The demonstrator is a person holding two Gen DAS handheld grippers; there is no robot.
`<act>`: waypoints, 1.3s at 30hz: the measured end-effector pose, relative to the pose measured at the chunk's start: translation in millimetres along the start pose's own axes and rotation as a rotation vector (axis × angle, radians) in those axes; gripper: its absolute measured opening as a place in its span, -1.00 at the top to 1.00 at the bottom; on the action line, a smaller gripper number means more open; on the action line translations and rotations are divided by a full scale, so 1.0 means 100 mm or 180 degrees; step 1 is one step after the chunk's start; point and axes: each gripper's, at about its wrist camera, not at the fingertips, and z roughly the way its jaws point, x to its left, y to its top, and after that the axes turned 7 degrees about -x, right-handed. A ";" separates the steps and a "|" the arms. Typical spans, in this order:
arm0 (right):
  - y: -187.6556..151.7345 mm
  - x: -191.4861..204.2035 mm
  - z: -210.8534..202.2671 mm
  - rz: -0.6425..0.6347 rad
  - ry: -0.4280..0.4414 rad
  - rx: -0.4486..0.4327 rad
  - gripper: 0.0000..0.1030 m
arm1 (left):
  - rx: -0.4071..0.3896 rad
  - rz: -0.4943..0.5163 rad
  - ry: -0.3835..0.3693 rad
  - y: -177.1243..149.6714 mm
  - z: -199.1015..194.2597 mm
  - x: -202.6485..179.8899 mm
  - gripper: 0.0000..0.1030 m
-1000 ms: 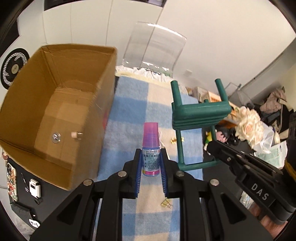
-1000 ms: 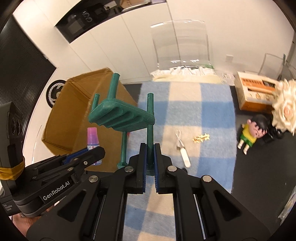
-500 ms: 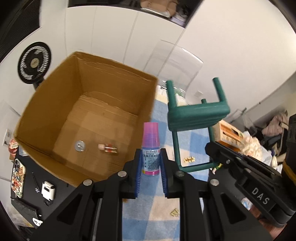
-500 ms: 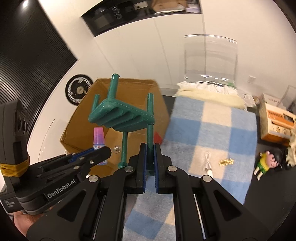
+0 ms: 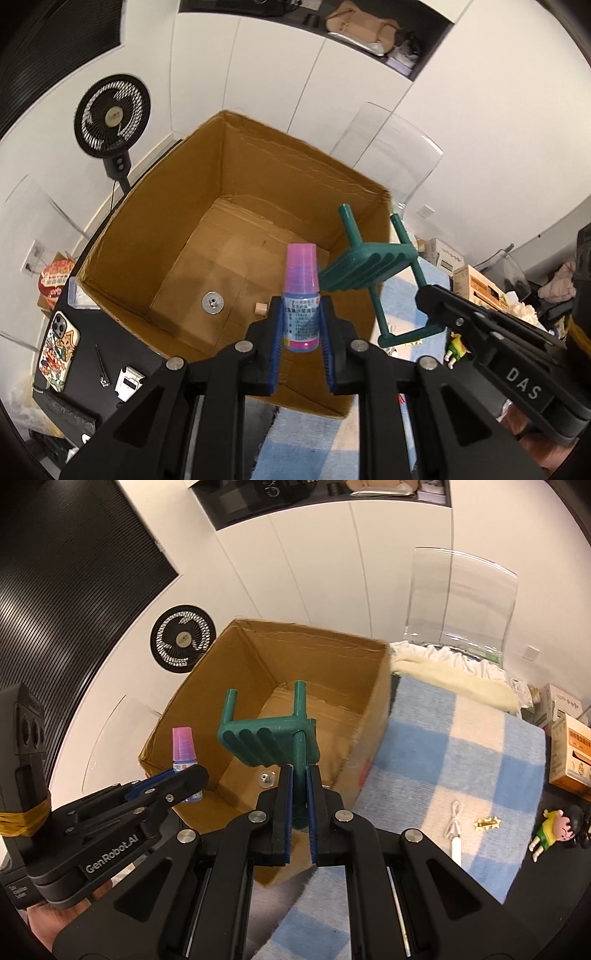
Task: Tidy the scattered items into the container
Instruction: 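Lift the chair and bottle and carry both over the cardboard box, then open the right tool to drop the chair while the left tool releases the bottle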
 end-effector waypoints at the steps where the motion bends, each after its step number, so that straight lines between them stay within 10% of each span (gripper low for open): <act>1: 0.01 0.01 0.02 -0.0005 0.0010 0.0007 0.87 | 0.0020 -0.0021 0.0008 0.01 0.02 0.03 0.64; 39: 0.16 0.39 0.20 -0.0191 0.0289 0.0055 0.88 | 0.0300 -0.0233 0.0136 -0.03 0.24 0.34 0.61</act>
